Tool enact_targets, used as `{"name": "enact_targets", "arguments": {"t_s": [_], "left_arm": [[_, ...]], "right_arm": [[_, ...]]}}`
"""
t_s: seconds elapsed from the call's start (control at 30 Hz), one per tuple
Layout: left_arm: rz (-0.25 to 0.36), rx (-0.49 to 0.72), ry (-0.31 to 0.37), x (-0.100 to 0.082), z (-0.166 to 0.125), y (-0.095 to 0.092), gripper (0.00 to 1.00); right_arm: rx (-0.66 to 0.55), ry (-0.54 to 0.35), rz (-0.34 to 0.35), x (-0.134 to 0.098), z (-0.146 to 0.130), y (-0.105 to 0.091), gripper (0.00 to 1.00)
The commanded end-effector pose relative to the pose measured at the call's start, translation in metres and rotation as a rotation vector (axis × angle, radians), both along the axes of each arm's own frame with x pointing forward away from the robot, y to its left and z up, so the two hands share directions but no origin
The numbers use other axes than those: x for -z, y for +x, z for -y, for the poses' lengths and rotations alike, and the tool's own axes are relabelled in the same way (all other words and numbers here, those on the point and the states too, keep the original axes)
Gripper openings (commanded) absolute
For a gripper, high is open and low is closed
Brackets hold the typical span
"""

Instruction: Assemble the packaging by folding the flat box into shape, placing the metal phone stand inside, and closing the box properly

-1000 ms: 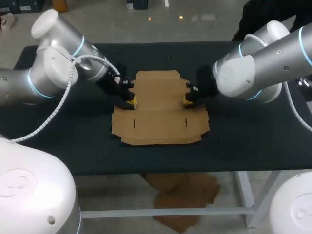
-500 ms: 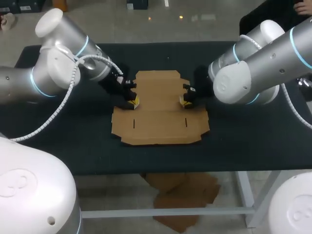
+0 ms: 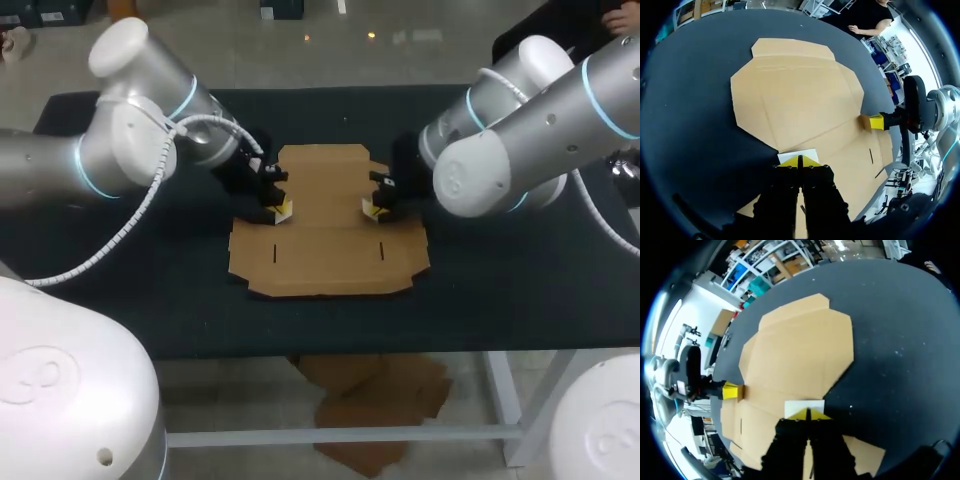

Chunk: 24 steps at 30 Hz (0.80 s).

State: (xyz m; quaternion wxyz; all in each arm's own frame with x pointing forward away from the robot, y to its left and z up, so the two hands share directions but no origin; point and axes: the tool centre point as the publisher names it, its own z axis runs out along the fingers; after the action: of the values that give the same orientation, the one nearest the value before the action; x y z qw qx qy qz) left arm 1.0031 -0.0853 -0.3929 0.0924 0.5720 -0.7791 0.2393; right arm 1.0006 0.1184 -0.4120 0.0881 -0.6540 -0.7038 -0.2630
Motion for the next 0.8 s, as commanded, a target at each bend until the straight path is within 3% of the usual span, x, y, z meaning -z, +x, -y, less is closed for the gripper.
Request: {"name": "enact_targets", "arguments": {"t_s": [0.03,0.37,0.8], "left_arm": [[0.002,-0.012,0.026,0.002,0.005,0.001,0.00],[0.004,-0.028,0.053,0.006,0.007,-0.002,0.00],[-0.037,-0.057,0.096,0.023,0.006,0.004,0.00]], "right_arm": [[0.014,-0.037,0.004,0.001,-0.008,0.001,0.00],[0.024,-0.098,0.002,0.005,-0.017,0.002,0.00],[0.063,-0.167,-0.040,0.022,-0.017,0.004,0.00]]}}
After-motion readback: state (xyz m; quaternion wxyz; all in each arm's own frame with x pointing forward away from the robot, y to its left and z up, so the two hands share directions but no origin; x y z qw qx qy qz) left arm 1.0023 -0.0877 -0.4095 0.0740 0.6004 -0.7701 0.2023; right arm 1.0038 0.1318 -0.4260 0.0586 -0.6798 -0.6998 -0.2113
